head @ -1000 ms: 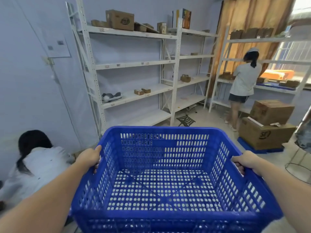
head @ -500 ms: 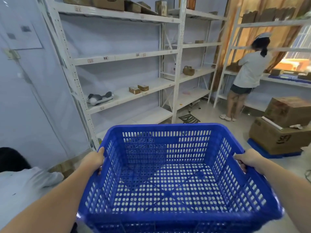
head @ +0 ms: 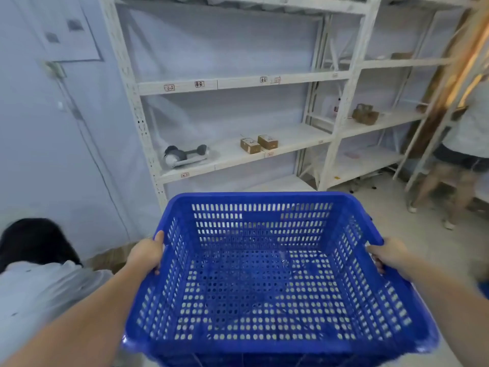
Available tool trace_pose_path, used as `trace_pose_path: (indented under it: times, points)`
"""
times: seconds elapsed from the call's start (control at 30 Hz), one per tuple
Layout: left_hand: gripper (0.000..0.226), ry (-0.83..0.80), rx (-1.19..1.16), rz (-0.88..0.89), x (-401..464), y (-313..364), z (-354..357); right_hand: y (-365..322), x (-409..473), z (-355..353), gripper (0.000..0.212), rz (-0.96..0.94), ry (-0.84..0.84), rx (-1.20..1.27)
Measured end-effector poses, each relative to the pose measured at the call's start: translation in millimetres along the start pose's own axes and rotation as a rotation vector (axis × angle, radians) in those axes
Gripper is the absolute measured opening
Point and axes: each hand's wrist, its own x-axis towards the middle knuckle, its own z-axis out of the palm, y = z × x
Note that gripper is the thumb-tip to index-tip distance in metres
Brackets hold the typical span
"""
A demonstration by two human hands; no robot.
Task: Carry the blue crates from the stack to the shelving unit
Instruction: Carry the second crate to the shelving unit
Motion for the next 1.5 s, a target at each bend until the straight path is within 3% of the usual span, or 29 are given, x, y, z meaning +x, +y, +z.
trace_pose_path:
  times: [0.3, 0.5, 0.6, 0.93, 1.03, 1.27, 1.5]
  points:
    - [0.085, 0.025, 0.010, -0.157, 155.8, 30.5, 37.3, -98.6, 215.5, 71.9, 0.038, 0.024, -0.134, 0.021]
    - [0.086, 0.033, -0.158, -0.275, 232.0, 54.9, 69.7, -150.7, 324.3, 115.7, 0.071, 0.032, -0.159, 0.171]
    - [0.078, 0.091, -0.299, -0.338, 260.2, 68.2, 92.9, -168.0, 376.2, 138.1, 0.069, 0.012, -0.176, 0.134]
    - [0.043, 0.122, -0.532, -0.638, 357.7, 42.3, 238.8, -148.9, 577.8, 271.3, 0.076, 0.047, -0.330, -0.013]
    - [0.054, 0.075, -0.628, -0.758, 376.9, 14.8, 289.0, -134.6, 613.0, 308.6, 0.074, 0.040, -0.365, 0.006]
    - [0.075, 0.005, -0.637, -0.819, 439.6, -95.7, 379.4, -95.0, 660.5, 369.0, 0.068, 0.070, -0.347, -0.004]
    - [0.074, 0.057, -0.603, -0.753, 460.0, -72.7, 382.0, -95.1, 677.4, 390.4, 0.067, 0.033, -0.297, -0.013]
